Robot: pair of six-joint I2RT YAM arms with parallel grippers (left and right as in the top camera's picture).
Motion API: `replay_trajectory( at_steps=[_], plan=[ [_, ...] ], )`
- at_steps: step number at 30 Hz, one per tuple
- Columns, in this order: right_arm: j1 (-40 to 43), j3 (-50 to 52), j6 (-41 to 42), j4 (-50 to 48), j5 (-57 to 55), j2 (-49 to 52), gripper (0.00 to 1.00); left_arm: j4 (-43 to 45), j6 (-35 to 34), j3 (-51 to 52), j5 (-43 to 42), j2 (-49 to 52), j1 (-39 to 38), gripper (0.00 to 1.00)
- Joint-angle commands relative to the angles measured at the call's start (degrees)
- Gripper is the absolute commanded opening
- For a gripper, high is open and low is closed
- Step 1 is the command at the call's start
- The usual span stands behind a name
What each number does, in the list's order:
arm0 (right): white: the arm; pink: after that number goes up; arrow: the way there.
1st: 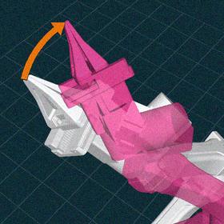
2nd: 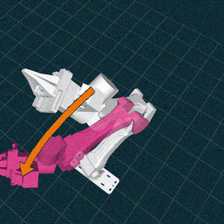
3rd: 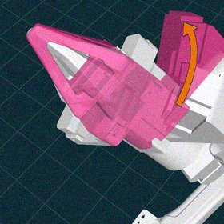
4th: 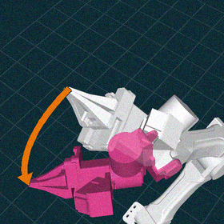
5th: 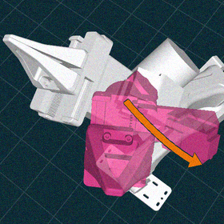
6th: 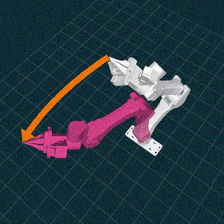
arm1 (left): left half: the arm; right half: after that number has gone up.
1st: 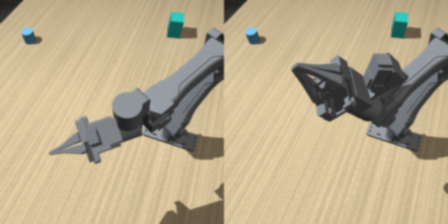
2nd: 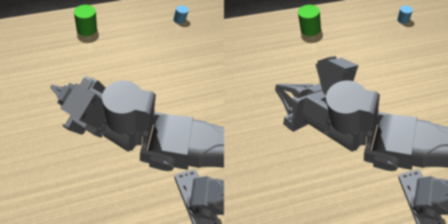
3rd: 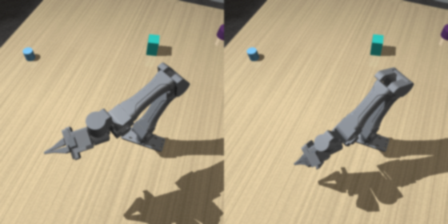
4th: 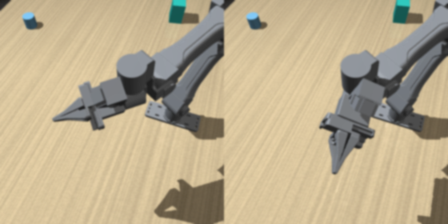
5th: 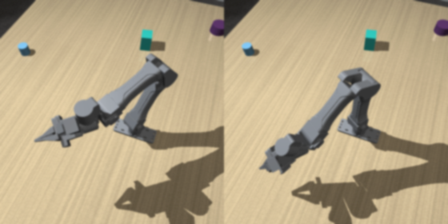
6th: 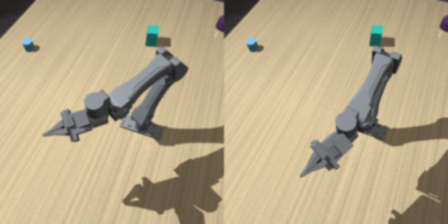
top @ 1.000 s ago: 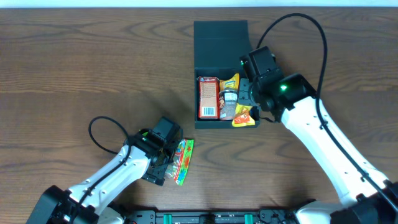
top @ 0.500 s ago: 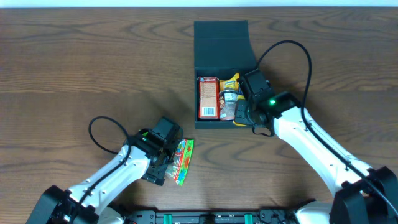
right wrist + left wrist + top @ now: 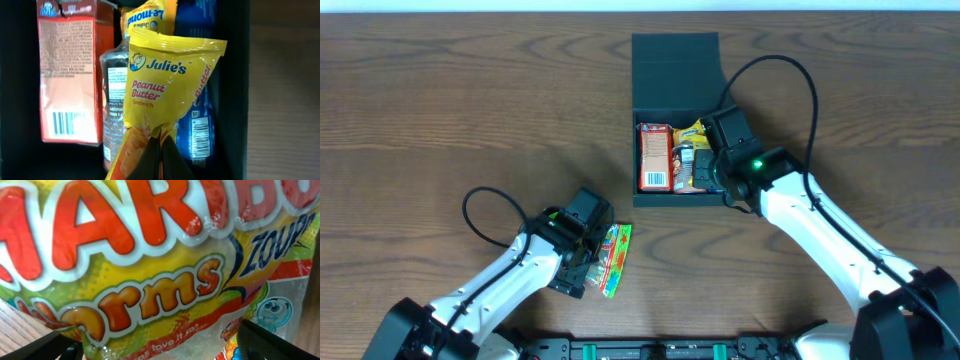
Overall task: Pack container
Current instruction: 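Carry the Julie's packet into the black box beside the can, then open the right gripper and retract the right arm to the right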
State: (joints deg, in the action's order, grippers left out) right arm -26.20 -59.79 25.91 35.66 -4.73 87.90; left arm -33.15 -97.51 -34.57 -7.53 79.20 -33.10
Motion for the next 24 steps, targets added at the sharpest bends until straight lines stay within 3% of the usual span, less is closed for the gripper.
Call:
replay_trajectory(
  at_steps=[1,8,9,10,11,17,21,24],
  plan=[
    [1.4,0.3,-7.4,0.9,-1.1,0.2,0.01,-0.2,-0.3,0.3,0.5,0.6,0.1,0.95],
    [5.4,0.7,-12.1,3.1,-3.0,0.3,0.01,-0.2,-0.2,0.3,0.5,0.6,0.1,0.95],
    [5.9,0.7,-12.1,3.1,-2.4,0.4,0.11,-0.2,-0.3,0.3,0.5,0.6,0.1,0.95],
    [6.1,0.7,-12.1,3.1,-1.8,0.4,0.32,-0.2,-0.2,0.3,0.5,0.6,0.1,0.95],
    [6.3,0.7,-12.2,3.0,-1.3,0.4,0.4,-0.2,-0.3,0.3,0.5,0.6,0.1,0.95],
    [6.4,0.4,-12.2,1.1,-0.6,0.5,0.32,-0.2,-0.3,0.3,0.5,0.6,0.1,0.95],
    [6.4,-0.9,-10.6,2.5,2.0,0.5,0.05,-0.2,-0.2,0.3,0.5,0.6,0.1,0.95],
    [6.4,-0.9,-10.1,3.1,2.0,0.5,0.01,-0.2,-0.3,0.3,0.5,0.6,0.1,0.95]
  ],
)
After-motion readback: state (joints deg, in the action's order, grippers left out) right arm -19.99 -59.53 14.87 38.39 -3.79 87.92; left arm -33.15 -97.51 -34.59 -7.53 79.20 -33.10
